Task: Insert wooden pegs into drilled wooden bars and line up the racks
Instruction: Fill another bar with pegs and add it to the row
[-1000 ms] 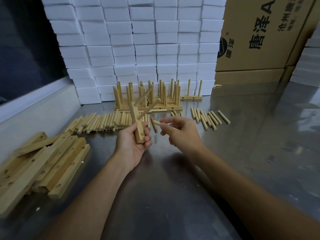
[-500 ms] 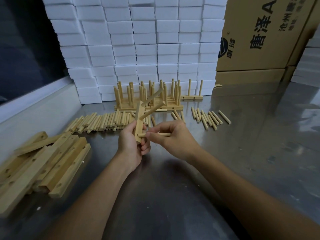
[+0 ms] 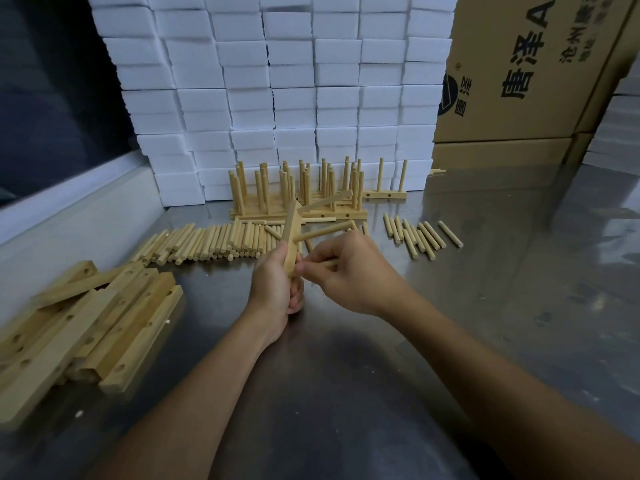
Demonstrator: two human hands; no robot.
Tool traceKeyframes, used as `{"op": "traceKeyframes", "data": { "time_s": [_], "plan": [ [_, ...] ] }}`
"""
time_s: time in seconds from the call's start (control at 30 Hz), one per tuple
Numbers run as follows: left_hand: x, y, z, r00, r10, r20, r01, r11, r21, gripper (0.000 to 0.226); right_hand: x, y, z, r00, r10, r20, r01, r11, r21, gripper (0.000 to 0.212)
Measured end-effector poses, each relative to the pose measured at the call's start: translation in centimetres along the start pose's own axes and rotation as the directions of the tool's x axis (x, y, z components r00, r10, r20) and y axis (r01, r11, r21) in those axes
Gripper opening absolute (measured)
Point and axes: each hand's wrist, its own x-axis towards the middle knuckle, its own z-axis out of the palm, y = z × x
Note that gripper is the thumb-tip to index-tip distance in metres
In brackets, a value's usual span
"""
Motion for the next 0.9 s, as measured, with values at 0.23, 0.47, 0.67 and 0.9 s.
{"op": "traceKeyframes", "data": {
  "time_s": [0.23, 0.47, 0.67, 0.9],
  "plan": [
    [0.1, -0.2, 0.1, 0.998, 0.035, -0.058, -0.032, 0.998, 0.056, 0.039, -0.4, 0.2, 0.3, 0.999, 0.033, -0.009, -0.033, 0.999, 0.026, 0.016],
    [0.6, -0.4, 0.4, 0.994, 0.004, -0.108, 0.003, 0.998, 0.066, 0.04, -0.7, -0.8, 0.9, 0.992, -0.13, -0.003, 0.103, 0.798, -0.594, 0.031],
    [0.3, -0.6, 0.6, 0.989, 0.088, -0.117, -0.063, 0.978, 0.197, 0.038, -0.3, -0.3, 1.2, 0.998, 0.049, -0.038, -0.06, 0.891, -0.45, 0.048],
    [0.1, -0.6, 0.8, 0.983, 0.161, -0.089, -0.126, 0.941, 0.315, 0.039, -0.3, 0.9, 0.8, 0.97, 0.241, 0.011, -0.238, 0.964, -0.121, 0.039]
  ]
}}
